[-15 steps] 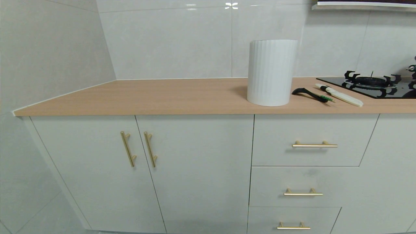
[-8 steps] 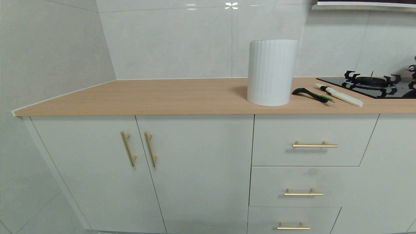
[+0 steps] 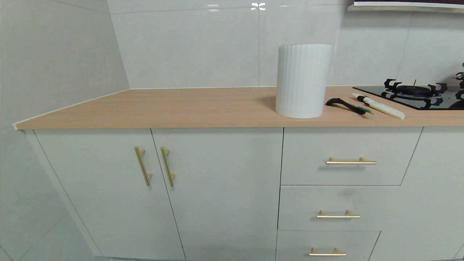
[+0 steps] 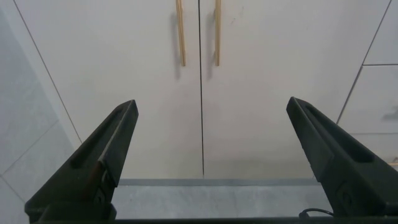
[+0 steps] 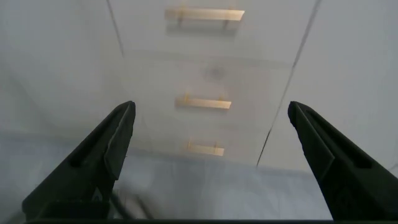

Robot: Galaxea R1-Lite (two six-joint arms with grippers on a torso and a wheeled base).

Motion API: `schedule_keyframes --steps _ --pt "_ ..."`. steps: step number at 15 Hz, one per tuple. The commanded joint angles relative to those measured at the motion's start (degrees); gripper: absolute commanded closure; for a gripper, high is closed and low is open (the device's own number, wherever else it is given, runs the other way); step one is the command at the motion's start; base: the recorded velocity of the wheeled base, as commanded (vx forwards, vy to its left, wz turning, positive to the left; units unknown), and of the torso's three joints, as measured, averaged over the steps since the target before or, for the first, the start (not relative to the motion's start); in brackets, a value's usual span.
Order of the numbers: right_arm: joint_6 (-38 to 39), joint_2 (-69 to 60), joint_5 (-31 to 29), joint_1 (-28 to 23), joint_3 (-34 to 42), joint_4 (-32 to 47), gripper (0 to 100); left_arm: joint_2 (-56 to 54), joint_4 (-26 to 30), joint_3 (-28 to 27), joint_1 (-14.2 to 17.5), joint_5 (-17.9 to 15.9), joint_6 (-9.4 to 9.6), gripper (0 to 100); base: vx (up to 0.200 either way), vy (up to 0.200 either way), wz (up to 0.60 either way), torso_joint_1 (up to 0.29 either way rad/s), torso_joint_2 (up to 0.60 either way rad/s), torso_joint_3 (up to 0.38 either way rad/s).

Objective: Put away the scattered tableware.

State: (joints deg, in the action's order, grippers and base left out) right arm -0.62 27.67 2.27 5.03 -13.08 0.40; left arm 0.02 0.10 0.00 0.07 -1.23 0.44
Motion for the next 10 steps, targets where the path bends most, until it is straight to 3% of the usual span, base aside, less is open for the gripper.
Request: schedule_keyframes --steps 1,3,8,10 --pt "-0.35 24.97 0.90 2.88 -3.18 -0.05 0 -0.02 -0.01 0.00 0.01 0.00 0.00 0 0.000 0.000 0.00 0.000 0.00 0.000" --pt "-0.26 35.61 0.81 2.88 -5.55 -1.54 0 -0.02 -0.01 0.00 0.01 0.00 0.00 0 0.000 0.000 0.00 0.000 0.00 0.000" --pt "0.09 67.78 0.28 2.88 -6.52 -25.63 0 -0.02 -0.01 0.00 0.01 0.00 0.00 0 0.000 0.000 0.00 0.000 0.00 0.000" --pt "0.18 74.63 -1.21 2.88 -6.08 -32.92 0 -0.02 -0.01 0.00 0.01 0.00 0.00 0 0.000 0.000 0.00 0.000 0.00 0.000"
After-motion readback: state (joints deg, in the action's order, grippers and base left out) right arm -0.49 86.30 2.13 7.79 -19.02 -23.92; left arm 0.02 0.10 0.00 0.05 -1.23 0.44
